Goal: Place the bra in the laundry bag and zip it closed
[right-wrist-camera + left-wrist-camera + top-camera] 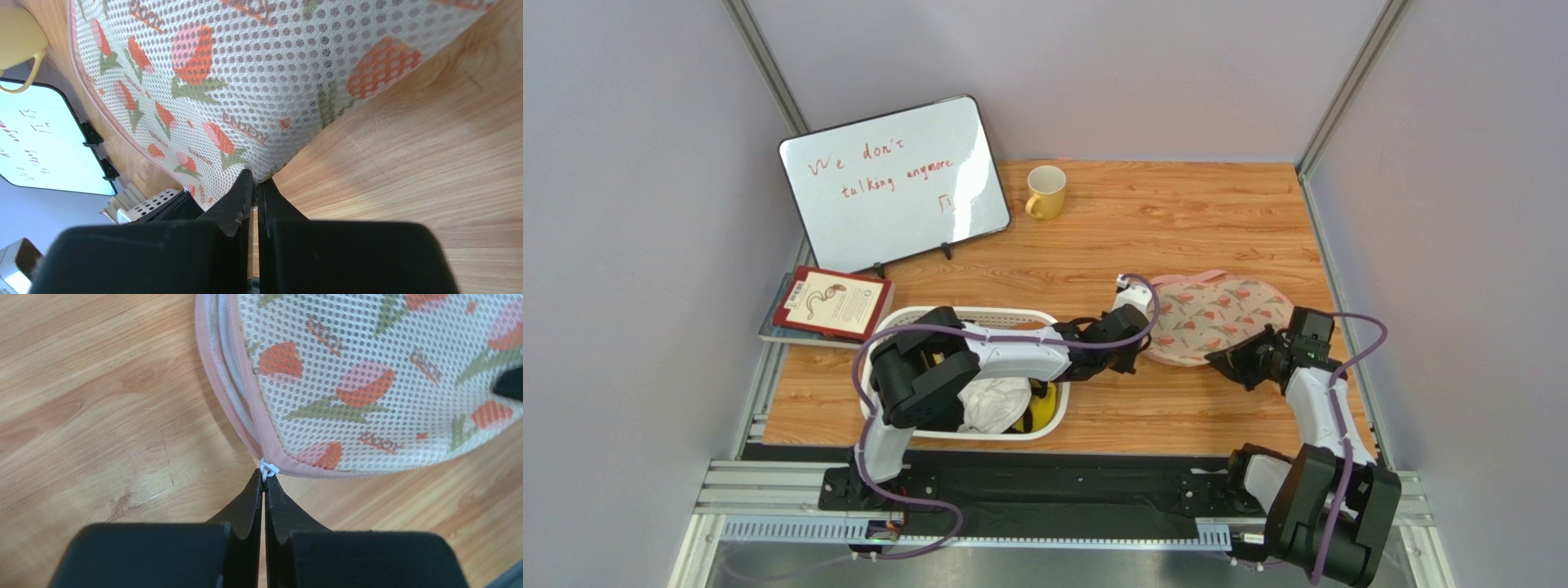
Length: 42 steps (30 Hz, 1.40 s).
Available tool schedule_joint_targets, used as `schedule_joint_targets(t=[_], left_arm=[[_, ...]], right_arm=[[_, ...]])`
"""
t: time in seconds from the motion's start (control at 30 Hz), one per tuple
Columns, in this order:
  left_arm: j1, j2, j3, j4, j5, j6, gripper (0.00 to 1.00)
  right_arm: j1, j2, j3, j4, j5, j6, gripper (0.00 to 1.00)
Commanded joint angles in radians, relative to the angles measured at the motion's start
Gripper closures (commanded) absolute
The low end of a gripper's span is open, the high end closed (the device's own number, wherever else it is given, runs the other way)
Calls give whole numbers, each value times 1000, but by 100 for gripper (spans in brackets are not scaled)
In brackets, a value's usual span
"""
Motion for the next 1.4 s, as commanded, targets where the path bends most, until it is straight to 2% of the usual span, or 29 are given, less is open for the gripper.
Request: schedule_joint_targets(t=[0.0, 0.2, 0.4, 0.5, 0.53, 0.57, 0.7, 0.73, 0.87, 1.03, 1.37], left_arm=[[-8, -93, -26, 3, 98, 124, 100], [-77, -62, -13, 52, 185, 60, 100], [-124, 19, 71, 66, 247, 0, 100], [-123, 51, 118, 54, 254, -26, 100], [-118, 66, 149, 34, 253, -25, 100], [-115, 73, 161, 29, 253, -23, 100], [-80, 91, 188, 28, 274, -56, 100], [-74, 93, 191, 29, 279, -62, 100], [-54, 89, 188, 28, 291, -62, 100], [-52, 89, 194, 29, 296, -51, 100], [-52, 79, 177, 38, 323, -60, 100]], right_arm=[[-1, 29, 89, -18, 95, -105, 100], [62, 135, 176, 40, 132, -89, 99], [180, 332, 368, 37, 158, -137, 92], [196, 425, 466, -24, 138, -181, 79], [196, 442, 480, -46, 143, -192, 68], [197, 440, 483, -72, 149, -200, 65], [213, 342, 402, -101, 195, -212, 51], [216, 292, 388, -110, 204, -218, 45], [228, 183, 301, -144, 131, -221, 43], [254, 95, 166, -77, 19, -181, 45], [259, 89, 87, 88, 38, -105, 60]])
